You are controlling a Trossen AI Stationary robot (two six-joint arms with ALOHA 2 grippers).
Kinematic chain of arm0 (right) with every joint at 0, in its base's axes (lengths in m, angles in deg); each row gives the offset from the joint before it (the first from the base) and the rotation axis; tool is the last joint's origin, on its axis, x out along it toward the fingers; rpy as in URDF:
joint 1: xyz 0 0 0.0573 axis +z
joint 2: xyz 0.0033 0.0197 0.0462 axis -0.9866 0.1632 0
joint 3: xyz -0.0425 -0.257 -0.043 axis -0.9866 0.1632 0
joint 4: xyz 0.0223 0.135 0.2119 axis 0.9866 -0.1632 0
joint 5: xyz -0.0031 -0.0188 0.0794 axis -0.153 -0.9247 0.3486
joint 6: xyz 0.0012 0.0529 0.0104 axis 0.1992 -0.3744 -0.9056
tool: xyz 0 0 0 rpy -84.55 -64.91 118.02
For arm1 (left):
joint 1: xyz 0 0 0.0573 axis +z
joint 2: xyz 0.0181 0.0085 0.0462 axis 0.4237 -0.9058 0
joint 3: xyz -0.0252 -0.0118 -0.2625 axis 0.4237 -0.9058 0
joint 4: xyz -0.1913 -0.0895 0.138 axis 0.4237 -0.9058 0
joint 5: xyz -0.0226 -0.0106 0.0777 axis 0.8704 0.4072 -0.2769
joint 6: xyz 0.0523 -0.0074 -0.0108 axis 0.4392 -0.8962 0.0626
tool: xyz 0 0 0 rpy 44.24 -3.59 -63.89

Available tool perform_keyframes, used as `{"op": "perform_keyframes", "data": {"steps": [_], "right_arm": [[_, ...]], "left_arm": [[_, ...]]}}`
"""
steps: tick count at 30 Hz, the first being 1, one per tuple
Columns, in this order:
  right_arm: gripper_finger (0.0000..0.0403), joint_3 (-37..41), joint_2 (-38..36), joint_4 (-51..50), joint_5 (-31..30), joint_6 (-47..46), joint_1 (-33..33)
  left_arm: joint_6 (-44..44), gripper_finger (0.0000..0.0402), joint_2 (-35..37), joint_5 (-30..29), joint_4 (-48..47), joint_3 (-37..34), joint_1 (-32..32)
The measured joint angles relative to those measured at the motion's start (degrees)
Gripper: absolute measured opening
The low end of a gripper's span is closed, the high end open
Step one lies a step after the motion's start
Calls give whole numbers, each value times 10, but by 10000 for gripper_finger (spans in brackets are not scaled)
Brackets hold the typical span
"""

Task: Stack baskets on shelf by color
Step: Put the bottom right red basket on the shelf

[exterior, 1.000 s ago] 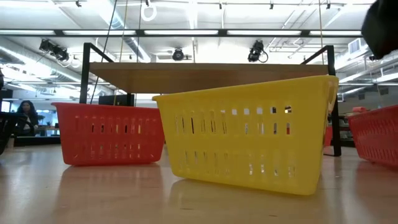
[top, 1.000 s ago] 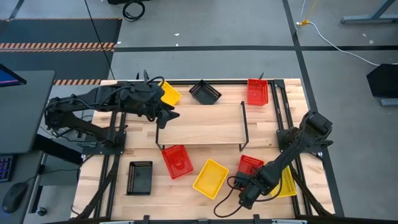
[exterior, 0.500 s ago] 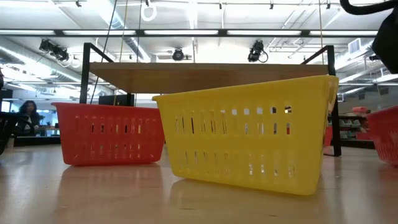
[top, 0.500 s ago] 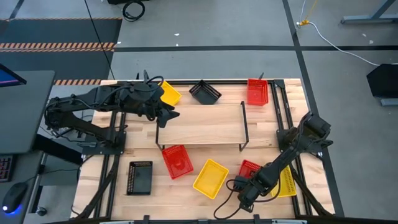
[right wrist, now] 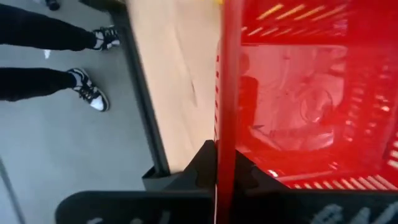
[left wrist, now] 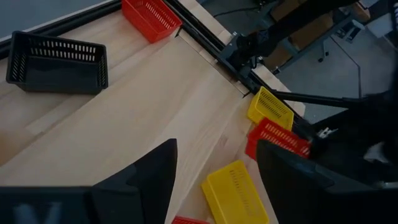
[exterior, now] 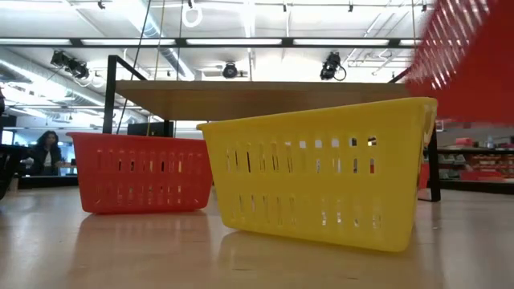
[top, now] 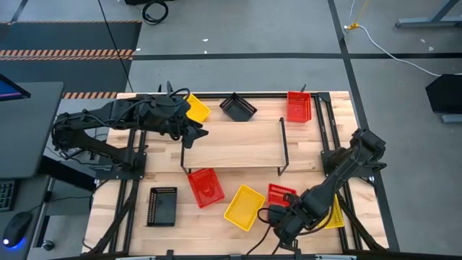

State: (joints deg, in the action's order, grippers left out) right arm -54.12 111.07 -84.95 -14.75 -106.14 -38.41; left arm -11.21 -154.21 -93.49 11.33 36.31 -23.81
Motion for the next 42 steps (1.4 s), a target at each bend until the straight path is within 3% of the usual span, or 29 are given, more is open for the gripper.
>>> {"op": "perform_keyframes", "data": {"steps": [6, 11, 21, 27, 35, 42], "right_arm": [[3, -155, -1, -132, -59, 69, -19], [2, -220, -1, -206, -91, 163, -79], [3, -223, 2, -228, -92, 359, -244], [3, -223, 2, -254, -67, 418, -314], [3, -176, 2, -248, -8, 435, -342], [4, -136, 2, -251, -5, 452, -332]], "left_arm": [[1, 220, 0, 0, 2, 0, 0], [1, 219, 0, 0, 19, 0, 0], [15, 219, 0, 15, 28, 0, -5], [41, 216, 0, 16, 24, 0, -29], [48, 218, 0, 15, 16, 0, -45], [39, 214, 0, 11, 16, 0, -45]]}}
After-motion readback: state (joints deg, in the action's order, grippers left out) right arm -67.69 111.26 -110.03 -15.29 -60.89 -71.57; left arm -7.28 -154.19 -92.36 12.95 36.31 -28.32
